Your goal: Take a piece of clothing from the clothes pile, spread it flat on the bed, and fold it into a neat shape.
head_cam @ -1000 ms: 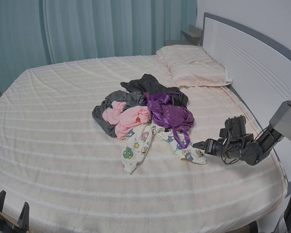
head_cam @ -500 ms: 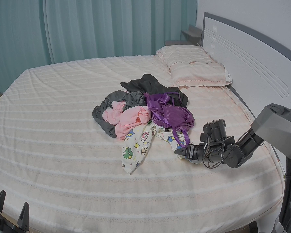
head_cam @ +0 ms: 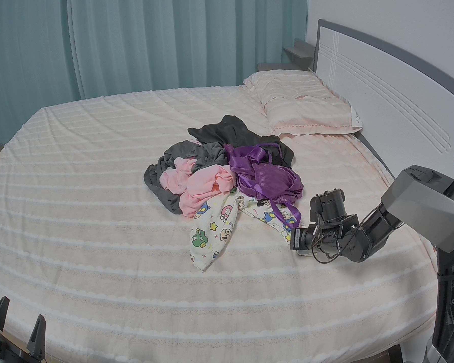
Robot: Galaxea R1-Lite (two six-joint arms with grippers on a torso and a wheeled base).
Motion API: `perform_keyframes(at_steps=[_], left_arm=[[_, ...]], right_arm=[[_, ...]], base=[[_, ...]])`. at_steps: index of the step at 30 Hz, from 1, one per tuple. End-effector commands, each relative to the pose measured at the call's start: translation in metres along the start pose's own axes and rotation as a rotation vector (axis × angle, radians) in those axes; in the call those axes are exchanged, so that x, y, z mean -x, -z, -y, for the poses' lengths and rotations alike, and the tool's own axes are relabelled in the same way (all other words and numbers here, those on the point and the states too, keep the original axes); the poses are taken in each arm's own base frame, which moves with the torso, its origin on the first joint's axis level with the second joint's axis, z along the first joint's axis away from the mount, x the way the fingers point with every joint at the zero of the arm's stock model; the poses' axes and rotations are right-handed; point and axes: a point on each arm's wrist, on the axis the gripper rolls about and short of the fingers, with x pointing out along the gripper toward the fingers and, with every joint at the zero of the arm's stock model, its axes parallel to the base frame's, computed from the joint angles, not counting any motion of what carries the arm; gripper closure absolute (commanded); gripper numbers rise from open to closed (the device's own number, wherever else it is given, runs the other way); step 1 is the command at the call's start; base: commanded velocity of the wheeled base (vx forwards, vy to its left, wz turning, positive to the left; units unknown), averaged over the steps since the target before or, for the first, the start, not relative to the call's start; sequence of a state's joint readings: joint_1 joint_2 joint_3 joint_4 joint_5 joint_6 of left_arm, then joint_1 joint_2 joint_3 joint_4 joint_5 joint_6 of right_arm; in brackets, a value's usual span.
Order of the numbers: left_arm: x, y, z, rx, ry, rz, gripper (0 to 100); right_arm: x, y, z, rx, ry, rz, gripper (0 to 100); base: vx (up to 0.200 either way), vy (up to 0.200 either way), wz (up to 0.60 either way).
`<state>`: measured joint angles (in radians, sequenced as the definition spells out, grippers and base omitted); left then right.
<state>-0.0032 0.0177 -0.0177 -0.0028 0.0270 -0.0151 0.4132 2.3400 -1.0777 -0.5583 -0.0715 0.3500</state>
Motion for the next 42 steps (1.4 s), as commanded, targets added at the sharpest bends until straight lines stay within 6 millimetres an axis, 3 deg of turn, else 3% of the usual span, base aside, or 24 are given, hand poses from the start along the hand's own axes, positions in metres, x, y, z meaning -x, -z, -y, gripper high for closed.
perform_keyframes(at_steps=[1, 2, 9, 21, 27, 29, 30, 31, 33, 34, 36, 37, 39, 42], left_arm=[[0.000, 0.005, 0.000, 0.000, -0.001, 0.000, 0], [0.000, 0.005, 0.000, 0.000, -0.001, 0.000, 0], [0.000, 0.005, 0.000, 0.000, -0.001, 0.000, 0], [0.000, 0.005, 0.000, -0.053, 0.001, 0.003, 0], [0.000, 0.004, 0.000, -0.062, -0.002, 0.009, 0], [0.009, -0.037, 0.000, 0.017, -0.007, 0.158, 0], [0.016, -0.085, 0.001, 0.123, 0.004, 0.258, 0], [0.012, -0.109, 0.001, 0.184, 0.022, 0.259, 0], [0.004, -0.121, 0.002, 0.163, 0.025, 0.228, 0], [-0.012, -0.128, 0.004, 0.038, 0.072, 0.162, 0], [-0.012, -0.128, 0.004, 0.038, 0.072, 0.162, 0], [-0.046, -0.123, 0.007, -0.047, 0.183, -0.010, 0], [-0.065, -0.123, 0.009, -0.052, 0.229, -0.087, 0], [-0.092, -0.117, 0.017, -0.060, 0.349, -0.194, 0]], right_arm=[[0.007, -0.005, 0.002, -0.004, 0.001, 0.019, 100], [0.007, -0.005, 0.002, -0.004, 0.001, 0.019, 100], [0.062, -0.002, -0.002, 0.002, -0.084, -0.006, 100], [0.195, 0.039, 0.004, 0.019, -0.431, -0.099, 100], [0.242, 0.051, 0.010, 0.001, -0.544, -0.059, 100], [0.260, 0.048, 0.010, 0.013, -0.600, 0.000, 100], [0.267, 0.043, 0.011, 0.009, -0.616, 0.035, 100], [0.274, 0.034, 0.010, 0.000, -0.638, 0.079, 100], [0.280, 0.024, 0.007, -0.009, -0.654, 0.121, 100], [0.294, 0.003, 0.001, -0.021, -0.693, 0.216, 100], [0.294, 0.003, 0.001, -0.021, -0.693, 0.216, 100], [0.315, -0.030, -0.002, -0.082, -0.735, 0.348, 100], [0.321, -0.039, -0.001, -0.105, -0.742, 0.383, 100], [0.319, -0.033, 0.002, -0.097, -0.728, 0.373, 100]], base=[[0.000, 0.000, 0.00], [0.000, 0.000, 0.00], [0.000, 0.000, 0.00], [0.000, 0.000, 0.00], [0.000, 0.000, 0.00], [0.000, 0.000, 0.00], [0.000, 0.000, 0.00], [0.000, 0.000, 0.00], [0.000, 0.000, 0.00], [0.000, 0.000, 0.00], [0.000, 0.000, 0.00], [0.000, 0.000, 0.00], [0.000, 0.000, 0.00], [0.000, 0.000, 0.00]])
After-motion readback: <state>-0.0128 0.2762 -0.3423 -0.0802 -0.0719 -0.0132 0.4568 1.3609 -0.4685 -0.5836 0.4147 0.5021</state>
